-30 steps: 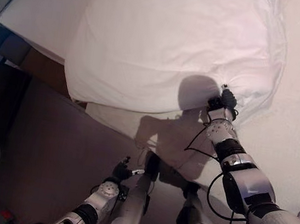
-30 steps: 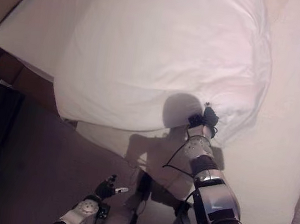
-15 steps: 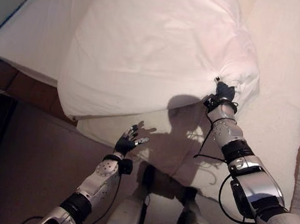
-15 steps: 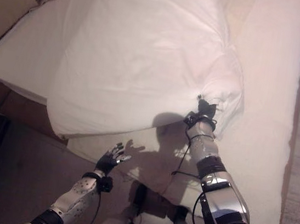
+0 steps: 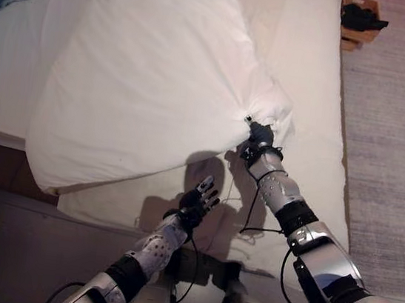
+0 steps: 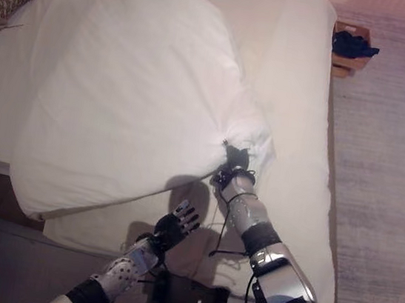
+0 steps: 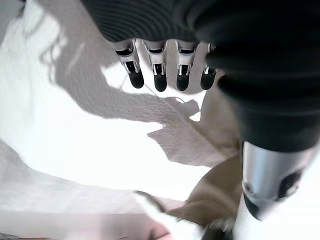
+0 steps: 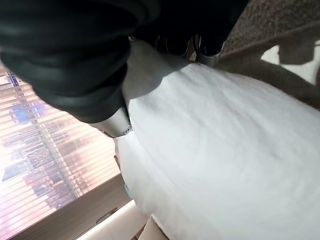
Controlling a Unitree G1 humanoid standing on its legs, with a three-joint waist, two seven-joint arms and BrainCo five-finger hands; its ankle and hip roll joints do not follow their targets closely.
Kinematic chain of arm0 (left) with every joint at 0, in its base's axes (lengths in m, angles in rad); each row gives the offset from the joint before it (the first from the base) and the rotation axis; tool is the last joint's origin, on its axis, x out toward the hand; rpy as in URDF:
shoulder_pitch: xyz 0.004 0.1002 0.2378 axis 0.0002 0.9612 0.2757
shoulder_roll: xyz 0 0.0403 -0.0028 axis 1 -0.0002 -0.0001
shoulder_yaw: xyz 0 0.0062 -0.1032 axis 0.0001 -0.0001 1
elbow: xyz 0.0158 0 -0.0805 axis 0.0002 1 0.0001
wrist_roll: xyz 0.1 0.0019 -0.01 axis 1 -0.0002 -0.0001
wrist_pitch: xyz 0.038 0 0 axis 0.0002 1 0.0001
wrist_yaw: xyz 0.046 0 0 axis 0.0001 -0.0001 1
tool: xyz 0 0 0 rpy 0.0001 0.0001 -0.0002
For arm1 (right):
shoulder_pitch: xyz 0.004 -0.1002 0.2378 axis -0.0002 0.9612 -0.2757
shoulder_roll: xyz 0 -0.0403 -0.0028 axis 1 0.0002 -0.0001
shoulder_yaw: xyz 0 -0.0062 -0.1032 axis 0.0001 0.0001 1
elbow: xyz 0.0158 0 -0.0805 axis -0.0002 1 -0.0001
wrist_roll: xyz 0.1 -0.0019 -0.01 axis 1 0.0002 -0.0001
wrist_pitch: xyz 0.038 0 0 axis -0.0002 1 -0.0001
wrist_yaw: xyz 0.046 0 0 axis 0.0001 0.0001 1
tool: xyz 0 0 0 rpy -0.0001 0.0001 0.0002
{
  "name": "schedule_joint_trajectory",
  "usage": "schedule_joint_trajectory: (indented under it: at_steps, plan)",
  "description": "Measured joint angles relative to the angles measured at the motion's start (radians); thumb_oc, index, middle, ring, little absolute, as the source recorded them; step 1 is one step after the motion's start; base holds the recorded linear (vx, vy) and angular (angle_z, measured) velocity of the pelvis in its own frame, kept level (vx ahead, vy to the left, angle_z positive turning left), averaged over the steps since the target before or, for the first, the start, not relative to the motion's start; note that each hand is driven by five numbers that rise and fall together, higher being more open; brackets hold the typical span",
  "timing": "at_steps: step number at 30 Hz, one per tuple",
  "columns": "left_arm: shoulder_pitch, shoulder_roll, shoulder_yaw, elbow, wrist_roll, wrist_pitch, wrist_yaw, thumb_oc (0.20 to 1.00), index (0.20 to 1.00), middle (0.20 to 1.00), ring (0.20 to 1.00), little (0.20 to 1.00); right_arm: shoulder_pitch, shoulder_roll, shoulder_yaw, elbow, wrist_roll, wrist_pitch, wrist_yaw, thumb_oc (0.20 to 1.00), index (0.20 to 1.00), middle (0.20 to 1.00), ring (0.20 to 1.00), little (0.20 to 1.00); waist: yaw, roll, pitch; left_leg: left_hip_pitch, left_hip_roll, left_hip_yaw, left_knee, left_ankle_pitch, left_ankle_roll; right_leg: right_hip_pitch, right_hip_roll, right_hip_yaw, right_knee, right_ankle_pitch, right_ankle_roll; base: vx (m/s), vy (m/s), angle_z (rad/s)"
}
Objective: Make the bed
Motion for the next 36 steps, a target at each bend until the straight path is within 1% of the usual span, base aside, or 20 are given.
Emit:
schedule_joint_trajectory:
  at_steps: [2,5,7,8,9,10,12,14,17,18,21,25,26,31,33,35,36]
  plan:
    - [-0.012,-0.020,0.025,-0.001,-0.038,-0.031,0.031,1.000,1.000,1.000,1.000,1.000,0.023,0.000,0.009,-0.041,0.003,-0.001,-0.006,0.200,0.200,0.200,0.200,0.200,-0.004,0.001,-0.001,-0.001,0.000,0.000,0.000,0.000,0.000,-0.001,-0.001,0.000,0.000,0.000,0.000,-0.01,-0.020,0.01]
    - [-0.029,-0.027,0.053,0.000,-0.038,-0.048,0.066,1.000,1.000,1.000,1.000,1.000,0.039,0.000,0.013,-0.063,0.003,-0.001,-0.016,0.200,0.200,0.200,0.200,0.200,-0.003,0.001,-0.007,-0.001,0.000,0.000,0.000,0.000,0.000,-0.002,0.000,0.000,0.000,0.000,0.000,0.00,0.000,0.00]
    - [-0.043,-0.038,0.109,0.004,-0.037,-0.058,0.077,1.000,1.000,1.000,1.000,1.000,0.050,0.000,0.013,-0.080,0.003,-0.001,-0.019,0.200,0.200,0.200,0.200,0.200,-0.003,0.001,-0.009,-0.001,0.001,0.000,0.000,0.000,0.000,-0.002,0.000,0.000,0.000,0.000,0.000,0.00,0.000,0.00]
    - [-0.061,-0.037,0.152,0.010,-0.037,-0.065,0.087,1.000,1.000,1.000,1.000,1.000,0.058,0.002,0.013,-0.091,0.002,-0.003,-0.021,0.200,0.200,0.200,0.200,0.200,-0.002,0.001,-0.009,-0.001,0.001,0.000,0.000,0.000,0.000,-0.001,0.000,0.000,0.000,0.000,0.000,0.00,-0.031,0.00]
    - [-0.088,-0.054,0.194,0.028,-0.035,-0.081,0.098,1.000,1.000,1.000,1.000,1.000,0.069,0.003,0.013,-0.104,0.002,-0.003,-0.022,0.200,0.200,0.200,0.200,0.200,-0.002,0.000,-0.010,0.000,0.002,0.000,0.000,0.000,0.000,-0.001,0.001,0.000,0.000,0.000,0.000,0.00,-0.034,0.00]
    - [-0.112,-0.053,0.225,0.034,-0.034,-0.101,0.106,1.000,1.000,1.000,1.000,1.000,0.079,0.004,0.013,-0.116,0.002,-0.003,-0.022,0.200,0.200,0.200,0.200,0.200,-0.002,0.000,-0.010,0.001,0.002,0.000,0.000,0.000,0.000,0.001,0.001,0.000,0.000,0.000,0.000,0.00,-0.031,0.00]
    - [-0.125,-0.046,0.249,0.033,-0.032,-0.118,0.111,1.000,1.000,1.000,1.000,1.000,0.087,0.007,0.012,-0.120,0.002,-0.005,-0.022,0.200,0.200,0.200,0.200,0.200,-0.002,0.000,-0.011,0.005,0.003,0.000,0.000,0.000,0.000,0.004,0.002,0.001,0.000,0.000,0.000,0.00,-0.016,0.00]
    - [-0.127,-0.058,0.270,0.034,-0.023,-0.139,0.119,1.000,1.000,1.000,1.000,1.000,0.095,0.014,0.011,-0.126,0.001,-0.010,-0.022,0.200,0.200,0.200,0.200,0.200,-0.002,-0.001,-0.011,0.005,0.002,0.000,0.000,0.000,0.000,0.005,0.002,0.001,0.000,0.000,0.000,0.00,0.000,0.00]
    - [-0.127,-0.068,0.301,0.034,-0.015,-0.155,0.138,1.000,1.000,1.000,1.000,1.000,0.105,0.025,0.010,-0.126,0.000,-0.017,-0.022,0.200,0.200,0.200,0.200,0.200,-0.002,-0.002,-0.011,0.006,0.003,0.000,0.000,0.000,0.000,0.005,0.002,0.001,0.000,0.000,0.000,0.00,0.000,0.00]
    - [-0.127,-0.073,0.315,0.033,-0.015,-0.181,0.148,1.000,1.000,1.000,1.000,1.000,0.118,0.034,0.007,-0.127,0.000,-0.027,-0.022,0.200,0.200,0.200,0.200,0.200,-0.001,-0.002,-0.012,0.006,0.004,0.000,0.000,0.000,0.000,0.006,0.003,0.001,0.000,0.000,0.000,0.00,0.000,0.00]
    - [-0.127,-0.086,0.364,0.033,-0.014,-0.214,0.169,1.000,1.000,1.000,1.000,1.000,0.130,0.043,0.007,-0.127,0.000,-0.030,-0.023,0.200,0.200,0.200,0.200,0.200,-0.001,-0.002,-0.012,0.007,0.004,0.001,0.000,0.000,0.000,0.006,0.003,0.001,0.000,0.000,0.000,0.00,0.000,0.00]
    - [-0.127,-0.094,0.416,0.033,-0.012,-0.238,0.198,1.000,1.000,1.000,1.000,1.000,0.137,0.060,0.006,-0.127,0.000,-0.042,-0.023,0.200,0.200,0.200,0.200,0.200,-0.001,-0.002,-0.012,0.008,0.005,0.001,0.000,0.000,0.000,0.007,0.004,0.001,0.000,0.000,0.000,0.01,-0.005,0.00]
    - [-0.127,-0.094,0.427,0.033,-0.010,-0.254,0.215,1.000,1.000,1.000,1.000,1.000,0.142,0.069,0.006,-0.128,0.000,-0.051,-0.025,0.200,0.200,0.200,0.200,0.200,-0.001,-0.005,-0.013,0.008,0.005,0.001,0.000,0.000,0.000,0.007,0.004,0.001,0.000,0.000,0.000,0.00,0.000,0.00]
    - [-0.128,-0.092,0.478,0.036,0.056,-0.273,0.263,1.000,1.000,1.000,1.000,1.000,0.164,0.095,0.006,-0.131,0.000,-0.063,-0.031,0.200,0.200,0.200,0.200,0.200,-0.002,-0.025,-0.028,0.008,0.006,0.002,0.000,-0.001,-0.001,0.008,0.005,0.001,0.000,0.000,0.000,0.03,-0.011,0.00]
    - [-0.129,-0.091,0.500,0.036,0.067,-0.281,0.278,1.000,1.000,1.000,1.000,1.000,0.171,0.108,0.006,-0.132,0.000,-0.067,-0.034,0.200,0.200,0.200,0.200,0.200,-0.001,-0.029,-0.034,0.009,0.007,0.002,0.000,-0.001,-0.001,0.008,0.005,0.001,0.000,0.000,0.000,0.04,-0.014,0.00]
    - [-0.131,-0.090,0.543,0.043,0.104,-0.296,0.307,1.000,1.000,1.000,1.000,1.000,0.188,0.127,0.006,-0.133,0.000,-0.075,-0.034,0.200,0.200,0.200,0.200,0.200,0.000,-0.030,-0.036,0.017,0.007,0.002,0.000,-0.002,-0.002,0.016,0.005,0.002,0.000,0.000,0.000,0.04,-0.007,0.00]
    - [-0.131,-0.089,0.544,0.043,0.105,-0.302,0.310,1.000,1.000,1.000,1.000,1.000,0.191,0.130,0.005,-0.133,0.000,-0.076,-0.034,0.200,0.200,0.200,0.200,0.200,0.001,-0.030,-0.036,0.018,0.007,0.002,0.000,-0.002,-0.002,0.017,0.005,0.002,0.000,0.000,0.000,0.04,-0.004,0.00]
